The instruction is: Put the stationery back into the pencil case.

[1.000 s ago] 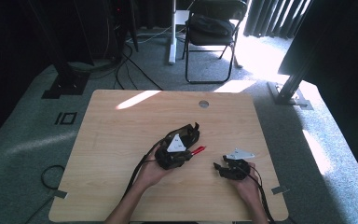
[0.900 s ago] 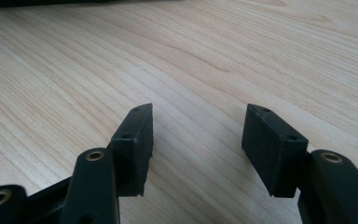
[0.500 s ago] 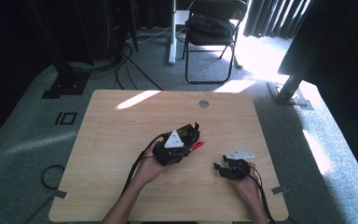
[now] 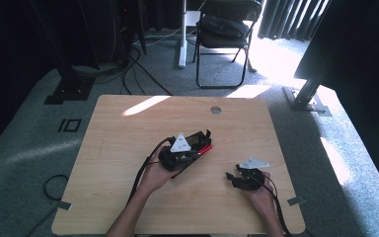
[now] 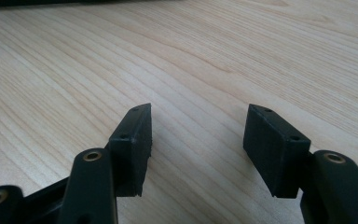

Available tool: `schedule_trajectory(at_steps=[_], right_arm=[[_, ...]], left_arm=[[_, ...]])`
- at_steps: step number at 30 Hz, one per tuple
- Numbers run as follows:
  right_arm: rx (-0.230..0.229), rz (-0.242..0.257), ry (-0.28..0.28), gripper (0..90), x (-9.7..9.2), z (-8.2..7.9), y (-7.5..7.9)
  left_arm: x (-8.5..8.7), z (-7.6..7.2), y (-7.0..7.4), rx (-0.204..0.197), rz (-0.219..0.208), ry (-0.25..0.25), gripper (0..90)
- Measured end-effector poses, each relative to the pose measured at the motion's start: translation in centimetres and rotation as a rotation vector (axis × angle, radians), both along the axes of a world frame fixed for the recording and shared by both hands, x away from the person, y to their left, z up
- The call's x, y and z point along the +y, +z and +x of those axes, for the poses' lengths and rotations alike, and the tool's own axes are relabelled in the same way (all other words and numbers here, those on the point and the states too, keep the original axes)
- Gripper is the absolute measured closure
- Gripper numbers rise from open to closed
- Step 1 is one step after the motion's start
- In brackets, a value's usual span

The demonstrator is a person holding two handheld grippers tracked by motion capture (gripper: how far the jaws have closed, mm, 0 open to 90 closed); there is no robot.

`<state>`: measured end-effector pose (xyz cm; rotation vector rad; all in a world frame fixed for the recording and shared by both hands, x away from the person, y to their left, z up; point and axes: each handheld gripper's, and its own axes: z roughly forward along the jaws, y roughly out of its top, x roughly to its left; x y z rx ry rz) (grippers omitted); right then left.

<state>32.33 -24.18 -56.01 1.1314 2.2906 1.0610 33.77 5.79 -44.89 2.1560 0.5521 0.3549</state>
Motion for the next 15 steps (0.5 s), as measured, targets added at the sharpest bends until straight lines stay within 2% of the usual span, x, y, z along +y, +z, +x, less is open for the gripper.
schedule_trajectory(at_steps=[15], right_arm=[[0.0, -0.001, 0.001, 41.4, -0.02, -0.06, 0.0]], left_arm=[[0.82, 0.93, 0.41, -0.012, -0.015, 0.044, 79.6]])
